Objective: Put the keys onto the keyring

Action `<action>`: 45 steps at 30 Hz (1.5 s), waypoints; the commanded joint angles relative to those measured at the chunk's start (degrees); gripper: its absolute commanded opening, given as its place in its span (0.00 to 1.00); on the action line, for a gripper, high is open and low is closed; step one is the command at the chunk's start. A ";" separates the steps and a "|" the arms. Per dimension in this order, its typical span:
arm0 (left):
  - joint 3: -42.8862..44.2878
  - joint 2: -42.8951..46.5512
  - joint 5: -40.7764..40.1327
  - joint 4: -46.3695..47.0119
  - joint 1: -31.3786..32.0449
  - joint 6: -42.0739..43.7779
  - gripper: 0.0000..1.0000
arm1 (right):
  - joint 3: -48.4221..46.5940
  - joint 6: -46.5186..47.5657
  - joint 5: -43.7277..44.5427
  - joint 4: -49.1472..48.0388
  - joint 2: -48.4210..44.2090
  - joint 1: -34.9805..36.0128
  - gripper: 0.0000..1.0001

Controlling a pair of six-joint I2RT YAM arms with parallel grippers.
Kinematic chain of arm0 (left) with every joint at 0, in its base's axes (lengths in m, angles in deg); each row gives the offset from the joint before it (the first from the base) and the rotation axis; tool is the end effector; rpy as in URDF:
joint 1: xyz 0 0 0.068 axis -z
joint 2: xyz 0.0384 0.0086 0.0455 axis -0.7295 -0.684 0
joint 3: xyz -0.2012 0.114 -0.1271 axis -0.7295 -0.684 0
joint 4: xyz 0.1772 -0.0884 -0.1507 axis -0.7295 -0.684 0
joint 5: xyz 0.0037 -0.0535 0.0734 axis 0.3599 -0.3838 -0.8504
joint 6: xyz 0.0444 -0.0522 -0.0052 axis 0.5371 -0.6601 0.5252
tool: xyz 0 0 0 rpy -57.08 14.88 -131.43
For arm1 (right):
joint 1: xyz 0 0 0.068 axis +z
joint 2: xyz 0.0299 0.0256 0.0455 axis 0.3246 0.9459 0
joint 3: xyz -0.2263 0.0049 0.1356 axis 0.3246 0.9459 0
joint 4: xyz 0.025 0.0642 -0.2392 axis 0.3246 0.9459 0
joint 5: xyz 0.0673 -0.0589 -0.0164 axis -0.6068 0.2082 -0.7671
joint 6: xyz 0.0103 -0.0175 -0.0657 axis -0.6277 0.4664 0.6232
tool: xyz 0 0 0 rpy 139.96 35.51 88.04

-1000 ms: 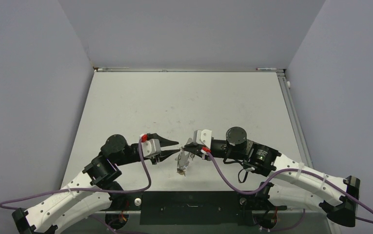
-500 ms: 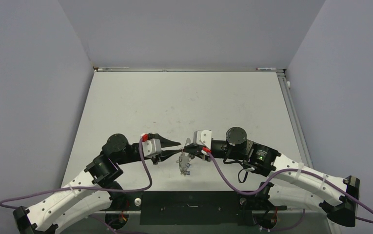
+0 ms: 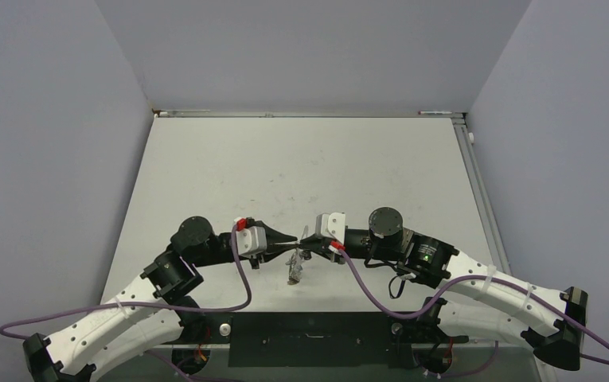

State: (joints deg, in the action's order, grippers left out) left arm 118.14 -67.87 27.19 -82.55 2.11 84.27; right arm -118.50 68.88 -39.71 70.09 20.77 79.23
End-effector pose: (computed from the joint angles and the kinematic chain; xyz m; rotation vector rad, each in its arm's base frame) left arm 0.0939 -0.1509 0.3156 1.1651 1.1853 -0.9471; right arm 0.0899 0.2069 0.3254 -1.3980 1.2376 0.9539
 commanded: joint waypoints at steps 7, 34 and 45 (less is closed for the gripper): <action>1.04 -0.87 3.14 0.56 -0.34 0.22 0.08 | -1.46 -0.26 -1.38 -5.22 -1.57 -0.26 0.05; 2.59 -1.01 -1.23 -2.70 -0.41 1.51 0.00 | -8.28 2.10 8.04 6.96 2.69 1.80 0.39; 2.88 -1.51 -2.11 -4.72 -0.27 1.89 0.00 | -11.94 3.89 5.18 13.30 6.98 2.27 0.34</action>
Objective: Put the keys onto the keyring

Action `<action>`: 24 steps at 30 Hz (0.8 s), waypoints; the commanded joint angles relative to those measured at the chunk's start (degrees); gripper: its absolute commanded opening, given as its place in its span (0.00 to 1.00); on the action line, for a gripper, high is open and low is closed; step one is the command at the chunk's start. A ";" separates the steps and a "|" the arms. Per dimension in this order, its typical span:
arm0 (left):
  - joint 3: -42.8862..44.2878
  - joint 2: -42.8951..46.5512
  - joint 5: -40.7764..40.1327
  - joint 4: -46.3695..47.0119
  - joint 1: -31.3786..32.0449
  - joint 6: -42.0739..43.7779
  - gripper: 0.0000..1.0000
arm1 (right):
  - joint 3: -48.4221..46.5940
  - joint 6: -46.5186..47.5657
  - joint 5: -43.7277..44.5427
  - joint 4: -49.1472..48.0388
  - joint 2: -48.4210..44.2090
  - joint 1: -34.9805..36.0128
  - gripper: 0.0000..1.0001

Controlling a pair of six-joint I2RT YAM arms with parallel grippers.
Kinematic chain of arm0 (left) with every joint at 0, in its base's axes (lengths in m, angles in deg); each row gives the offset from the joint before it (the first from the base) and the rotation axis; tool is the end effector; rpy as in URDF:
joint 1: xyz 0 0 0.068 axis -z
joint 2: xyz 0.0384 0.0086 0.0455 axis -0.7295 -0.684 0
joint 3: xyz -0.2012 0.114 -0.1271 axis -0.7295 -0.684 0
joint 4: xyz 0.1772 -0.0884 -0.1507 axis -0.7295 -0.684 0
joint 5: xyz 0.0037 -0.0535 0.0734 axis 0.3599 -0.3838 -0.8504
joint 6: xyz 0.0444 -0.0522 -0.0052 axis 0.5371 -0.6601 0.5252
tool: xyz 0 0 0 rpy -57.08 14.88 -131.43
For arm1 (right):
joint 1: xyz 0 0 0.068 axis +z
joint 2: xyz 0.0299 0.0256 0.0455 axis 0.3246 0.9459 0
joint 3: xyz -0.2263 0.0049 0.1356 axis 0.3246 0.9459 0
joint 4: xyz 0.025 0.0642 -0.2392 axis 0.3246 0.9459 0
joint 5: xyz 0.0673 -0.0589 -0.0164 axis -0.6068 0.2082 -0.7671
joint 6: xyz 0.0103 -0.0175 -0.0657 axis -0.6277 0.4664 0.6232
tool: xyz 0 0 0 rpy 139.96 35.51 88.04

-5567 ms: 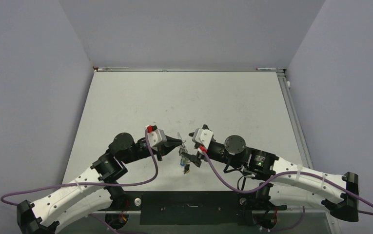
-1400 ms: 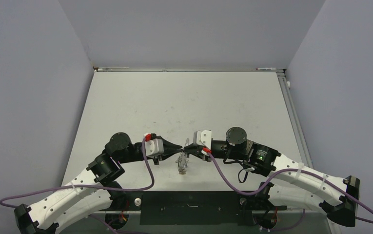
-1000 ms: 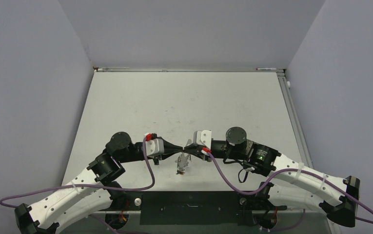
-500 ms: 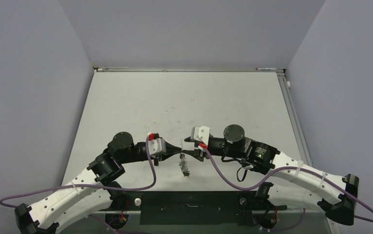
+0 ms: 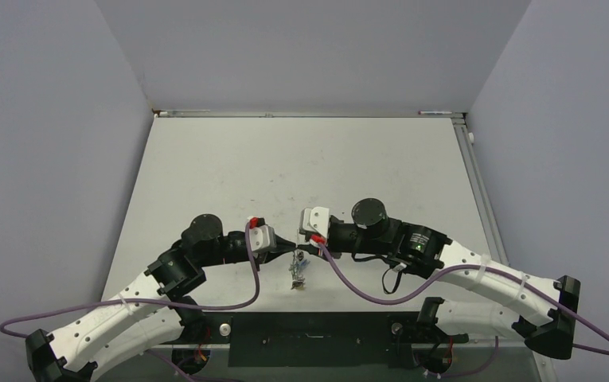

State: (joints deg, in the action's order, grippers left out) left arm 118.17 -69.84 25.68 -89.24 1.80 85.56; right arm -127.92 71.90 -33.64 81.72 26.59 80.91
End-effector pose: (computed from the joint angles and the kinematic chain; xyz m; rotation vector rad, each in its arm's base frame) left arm 0.0997 -0.1542 0.2961 1.2112 1.3315 -0.9146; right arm 0.0962 0.2210 0.3372 -1.4653 1.3537 0.8320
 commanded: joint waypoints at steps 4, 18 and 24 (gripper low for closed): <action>2.86 0.62 -0.77 1.88 0.11 0.64 0.00 | -2.47 0.79 -2.02 2.01 2.20 0.60 0.33; 2.52 0.95 -0.11 1.96 0.26 0.61 0.00 | -1.72 0.79 -1.92 -0.70 4.19 0.67 0.19; 2.44 0.99 0.29 1.97 0.28 0.60 0.00 | -1.06 0.71 -1.06 -2.13 4.28 0.68 0.10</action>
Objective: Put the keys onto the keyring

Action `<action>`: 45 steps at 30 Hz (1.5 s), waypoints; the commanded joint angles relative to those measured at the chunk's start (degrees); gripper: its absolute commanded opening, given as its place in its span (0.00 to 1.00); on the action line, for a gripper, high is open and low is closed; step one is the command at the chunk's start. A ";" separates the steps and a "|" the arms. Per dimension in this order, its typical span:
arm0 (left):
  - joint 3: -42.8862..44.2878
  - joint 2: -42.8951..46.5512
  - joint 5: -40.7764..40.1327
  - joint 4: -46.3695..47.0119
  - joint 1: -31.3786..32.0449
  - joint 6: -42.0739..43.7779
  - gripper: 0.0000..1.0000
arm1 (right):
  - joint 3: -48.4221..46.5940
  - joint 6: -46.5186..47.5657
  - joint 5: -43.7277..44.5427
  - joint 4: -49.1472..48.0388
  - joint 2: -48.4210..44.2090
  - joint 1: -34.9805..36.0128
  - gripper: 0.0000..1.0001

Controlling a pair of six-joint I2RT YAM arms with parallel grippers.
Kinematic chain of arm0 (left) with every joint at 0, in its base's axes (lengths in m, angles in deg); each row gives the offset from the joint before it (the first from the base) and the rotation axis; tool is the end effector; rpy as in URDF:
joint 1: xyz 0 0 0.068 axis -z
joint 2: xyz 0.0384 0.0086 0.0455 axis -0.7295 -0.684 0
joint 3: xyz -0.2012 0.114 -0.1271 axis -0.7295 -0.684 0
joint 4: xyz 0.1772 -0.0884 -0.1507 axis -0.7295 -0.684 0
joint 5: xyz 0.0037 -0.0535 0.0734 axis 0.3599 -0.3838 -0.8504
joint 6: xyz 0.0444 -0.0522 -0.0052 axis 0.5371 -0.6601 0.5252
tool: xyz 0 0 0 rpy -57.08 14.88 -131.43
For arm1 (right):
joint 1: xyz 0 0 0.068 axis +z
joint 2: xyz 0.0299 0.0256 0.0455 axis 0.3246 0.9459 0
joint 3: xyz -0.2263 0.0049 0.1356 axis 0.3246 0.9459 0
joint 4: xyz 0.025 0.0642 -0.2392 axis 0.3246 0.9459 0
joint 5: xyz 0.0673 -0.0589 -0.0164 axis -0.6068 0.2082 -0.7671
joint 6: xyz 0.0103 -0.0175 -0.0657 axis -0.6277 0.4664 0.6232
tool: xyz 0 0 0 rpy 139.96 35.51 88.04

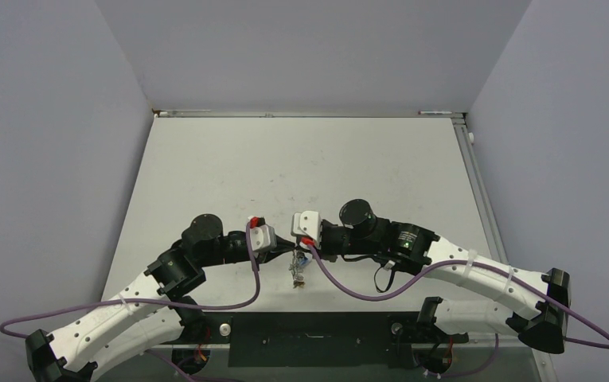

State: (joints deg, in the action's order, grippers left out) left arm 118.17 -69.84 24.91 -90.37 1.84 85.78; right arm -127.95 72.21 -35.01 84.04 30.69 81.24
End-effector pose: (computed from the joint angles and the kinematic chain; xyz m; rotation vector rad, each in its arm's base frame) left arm 0.1000 -0.1538 0.2936 1.2127 1.3538 -0.9018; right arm 0.0997 0.2335 0.3167 -1.5486 1.4327 0.8431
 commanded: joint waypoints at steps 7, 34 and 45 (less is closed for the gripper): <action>1.61 2.53 1.73 4.13 0.21 0.22 0.02 | 1.48 0.09 1.92 -8.45 -1.85 0.32 0.05; -5.61 7.42 8.92 27.68 -6.42 -14.56 0.43 | 13.36 -6.18 -0.27 -28.12 -16.30 0.19 0.05; -4.95 4.38 11.70 25.71 -6.33 -12.83 0.32 | 13.78 -7.65 -2.63 -31.35 -15.92 0.19 0.05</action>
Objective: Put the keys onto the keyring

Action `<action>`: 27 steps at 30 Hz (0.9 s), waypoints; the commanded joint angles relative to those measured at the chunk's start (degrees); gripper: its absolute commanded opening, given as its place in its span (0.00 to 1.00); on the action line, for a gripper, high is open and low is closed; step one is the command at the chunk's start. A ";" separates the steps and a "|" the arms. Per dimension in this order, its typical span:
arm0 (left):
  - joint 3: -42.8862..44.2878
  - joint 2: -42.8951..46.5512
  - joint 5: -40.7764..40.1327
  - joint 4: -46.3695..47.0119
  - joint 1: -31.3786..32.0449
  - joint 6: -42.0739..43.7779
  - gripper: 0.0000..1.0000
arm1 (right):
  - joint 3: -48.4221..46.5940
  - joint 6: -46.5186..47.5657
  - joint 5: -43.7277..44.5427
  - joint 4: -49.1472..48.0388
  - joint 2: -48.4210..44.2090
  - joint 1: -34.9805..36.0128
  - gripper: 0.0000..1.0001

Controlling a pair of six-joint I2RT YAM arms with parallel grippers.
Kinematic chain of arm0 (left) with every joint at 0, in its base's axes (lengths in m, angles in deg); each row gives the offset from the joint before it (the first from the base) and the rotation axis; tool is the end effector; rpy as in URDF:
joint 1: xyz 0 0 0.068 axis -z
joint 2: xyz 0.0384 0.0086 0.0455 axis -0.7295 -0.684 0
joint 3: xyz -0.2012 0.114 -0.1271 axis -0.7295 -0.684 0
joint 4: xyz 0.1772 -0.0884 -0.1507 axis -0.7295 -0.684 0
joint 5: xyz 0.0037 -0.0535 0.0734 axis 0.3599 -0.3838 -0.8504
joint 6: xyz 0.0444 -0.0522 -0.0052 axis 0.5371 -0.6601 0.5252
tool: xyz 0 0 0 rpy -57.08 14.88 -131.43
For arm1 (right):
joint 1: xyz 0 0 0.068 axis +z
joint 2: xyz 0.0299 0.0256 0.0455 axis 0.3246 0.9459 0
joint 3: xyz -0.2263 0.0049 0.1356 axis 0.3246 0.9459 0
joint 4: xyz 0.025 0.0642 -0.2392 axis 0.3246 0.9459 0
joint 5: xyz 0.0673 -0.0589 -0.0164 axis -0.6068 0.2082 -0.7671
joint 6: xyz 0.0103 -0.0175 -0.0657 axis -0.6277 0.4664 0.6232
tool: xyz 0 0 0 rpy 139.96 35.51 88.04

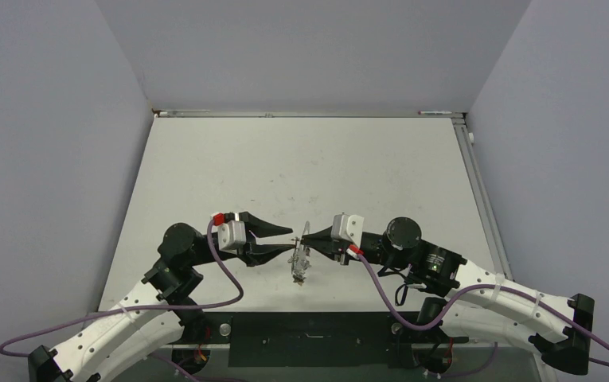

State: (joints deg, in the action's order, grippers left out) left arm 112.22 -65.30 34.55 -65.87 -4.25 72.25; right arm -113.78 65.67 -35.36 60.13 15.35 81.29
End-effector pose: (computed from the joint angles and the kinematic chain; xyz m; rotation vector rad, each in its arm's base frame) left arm 0.0976 -0.1362 0.3199 1.0222 1.0786 -1.0866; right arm 0.0792 0.1953 0.3357 -1.2506 1.1301 0.9672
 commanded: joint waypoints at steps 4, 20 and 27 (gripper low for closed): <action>1.08 -0.60 2.42 1.25 -0.23 0.81 0.30 | -0.11 -1.49 -3.18 -8.17 -0.16 0.14 0.05; 0.91 -0.91 2.48 0.97 -0.18 1.01 0.19 | -0.01 -1.59 -3.49 -8.86 1.05 0.14 0.05; 1.00 -1.47 2.54 0.90 -0.14 0.93 0.06 | -0.11 -1.59 -3.75 -8.80 0.66 0.14 0.05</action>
State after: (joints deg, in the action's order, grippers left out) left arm 112.22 -66.45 36.30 -66.00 -4.25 72.70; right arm -113.41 64.51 -37.57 57.11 16.75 81.29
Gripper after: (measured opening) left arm 0.094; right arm 0.062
